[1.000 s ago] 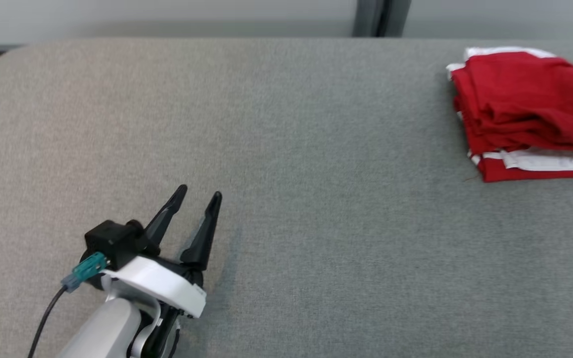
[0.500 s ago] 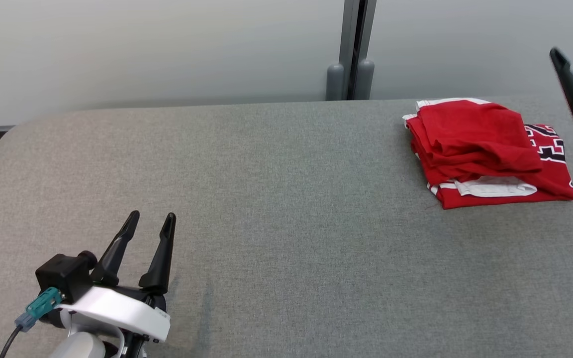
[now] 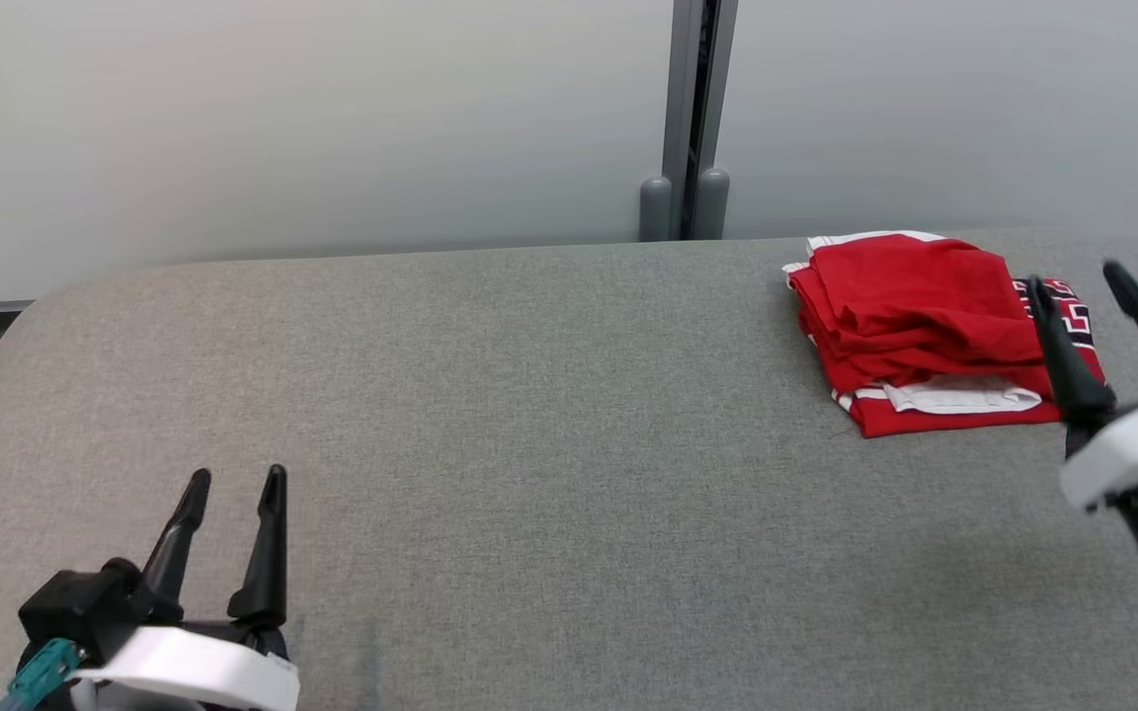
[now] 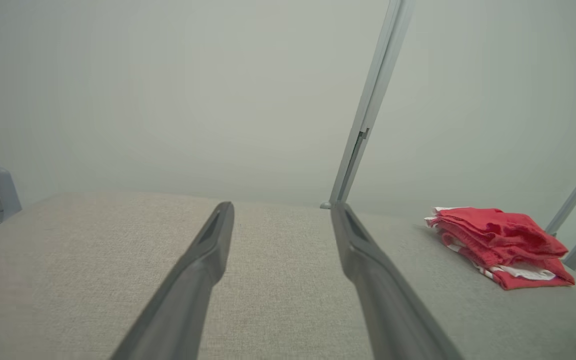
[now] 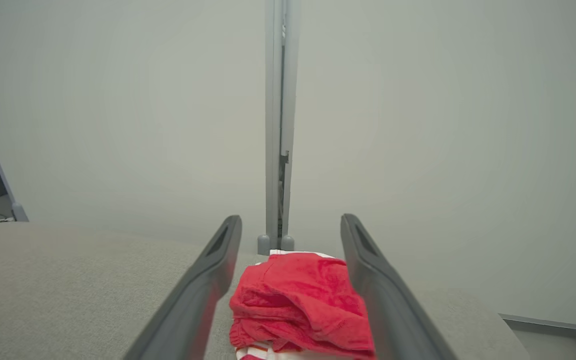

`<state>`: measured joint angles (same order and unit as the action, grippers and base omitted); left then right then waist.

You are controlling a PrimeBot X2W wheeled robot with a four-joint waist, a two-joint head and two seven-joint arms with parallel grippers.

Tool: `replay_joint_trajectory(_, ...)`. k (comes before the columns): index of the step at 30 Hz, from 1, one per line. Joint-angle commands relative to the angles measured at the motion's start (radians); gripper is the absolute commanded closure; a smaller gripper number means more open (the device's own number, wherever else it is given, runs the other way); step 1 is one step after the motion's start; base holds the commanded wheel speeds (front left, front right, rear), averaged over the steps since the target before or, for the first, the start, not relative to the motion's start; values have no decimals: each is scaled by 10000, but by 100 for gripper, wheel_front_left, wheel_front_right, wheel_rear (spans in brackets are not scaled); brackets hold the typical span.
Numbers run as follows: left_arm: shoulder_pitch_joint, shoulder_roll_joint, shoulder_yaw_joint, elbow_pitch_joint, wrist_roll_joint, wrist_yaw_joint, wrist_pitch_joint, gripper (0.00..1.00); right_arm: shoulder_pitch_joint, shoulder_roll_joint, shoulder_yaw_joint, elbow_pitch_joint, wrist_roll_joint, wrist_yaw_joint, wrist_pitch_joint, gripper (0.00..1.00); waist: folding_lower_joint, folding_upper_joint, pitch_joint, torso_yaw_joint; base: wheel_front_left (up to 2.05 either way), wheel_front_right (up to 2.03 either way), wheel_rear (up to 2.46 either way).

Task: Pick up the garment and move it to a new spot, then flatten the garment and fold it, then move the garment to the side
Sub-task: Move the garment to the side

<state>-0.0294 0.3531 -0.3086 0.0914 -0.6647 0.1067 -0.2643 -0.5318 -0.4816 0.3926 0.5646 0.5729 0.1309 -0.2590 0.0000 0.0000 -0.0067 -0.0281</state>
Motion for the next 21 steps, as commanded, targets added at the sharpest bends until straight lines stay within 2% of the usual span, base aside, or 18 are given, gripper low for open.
replay_joint_trajectory(1,161,-58,216,-55,260,63,-9,0,1008,329,-763,-628,-403,3,-50,0,0,0,-11,17,0,0,0)
replay_joint_trajectory(5,474,-371,768,-255,706,-2,-9,0,2830,1217,-2402,-2261,-1421,3,-54,0,0,0,-29,77,0,0,0)
replay_joint_trajectory(8,650,-725,1109,-295,1036,-202,-9,0,3865,1935,-3010,-3206,-1949,3,-50,0,0,0,-46,92,0,0,0)
replay_joint_trajectory(14,881,-1335,1548,-150,1582,-566,-9,0,4829,2701,-3427,-4119,-2417,3,-50,0,0,0,-27,134,0,0,0)
replay_joint_trajectory(21,1066,-1999,1949,152,2301,-1151,-10,0,5243,3133,-3414,-4686,-2795,3,-50,0,0,0,152,146,0,0,0)
